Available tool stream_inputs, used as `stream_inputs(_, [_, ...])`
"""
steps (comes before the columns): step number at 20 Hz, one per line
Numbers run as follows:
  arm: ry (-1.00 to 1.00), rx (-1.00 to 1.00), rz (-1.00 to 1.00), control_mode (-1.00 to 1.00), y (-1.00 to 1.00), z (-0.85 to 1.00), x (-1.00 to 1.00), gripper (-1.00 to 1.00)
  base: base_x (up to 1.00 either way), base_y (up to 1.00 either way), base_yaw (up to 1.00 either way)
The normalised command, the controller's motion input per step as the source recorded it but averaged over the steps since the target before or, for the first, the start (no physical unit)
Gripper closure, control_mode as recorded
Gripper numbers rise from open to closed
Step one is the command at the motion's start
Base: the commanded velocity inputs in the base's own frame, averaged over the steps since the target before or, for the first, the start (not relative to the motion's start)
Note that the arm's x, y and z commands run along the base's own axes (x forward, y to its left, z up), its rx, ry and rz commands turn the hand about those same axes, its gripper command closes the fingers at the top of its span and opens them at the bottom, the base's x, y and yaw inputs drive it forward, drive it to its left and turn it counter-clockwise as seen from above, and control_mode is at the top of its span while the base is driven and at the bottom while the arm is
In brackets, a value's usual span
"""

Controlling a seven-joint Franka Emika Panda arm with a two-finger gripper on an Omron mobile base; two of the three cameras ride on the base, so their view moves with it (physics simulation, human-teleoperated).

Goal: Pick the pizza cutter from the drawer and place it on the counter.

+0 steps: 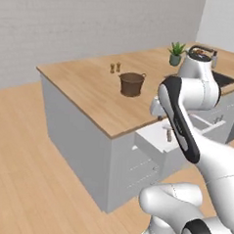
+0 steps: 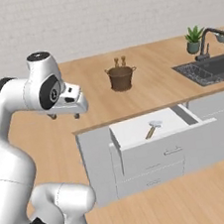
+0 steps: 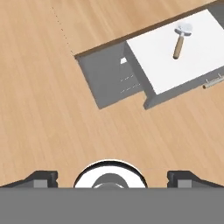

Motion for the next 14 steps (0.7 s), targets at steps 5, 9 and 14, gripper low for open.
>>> stream_inputs(5, [0.02, 0.00, -0.03, -1.00, 0.02, 0.00, 0.24, -1.00, 0.18, 0.47, -0.21])
stream_inputs(9, [0.08, 0.01, -0.12, -1.00, -0.22, 0.01, 0.63, -1.00, 0.00, 0.00, 0.00])
stream_inputs(14, [0.20, 0.00, -0.25, -1.00, -0.82, -0.01, 0.84, -1.00, 0.00, 0.00, 0.00])
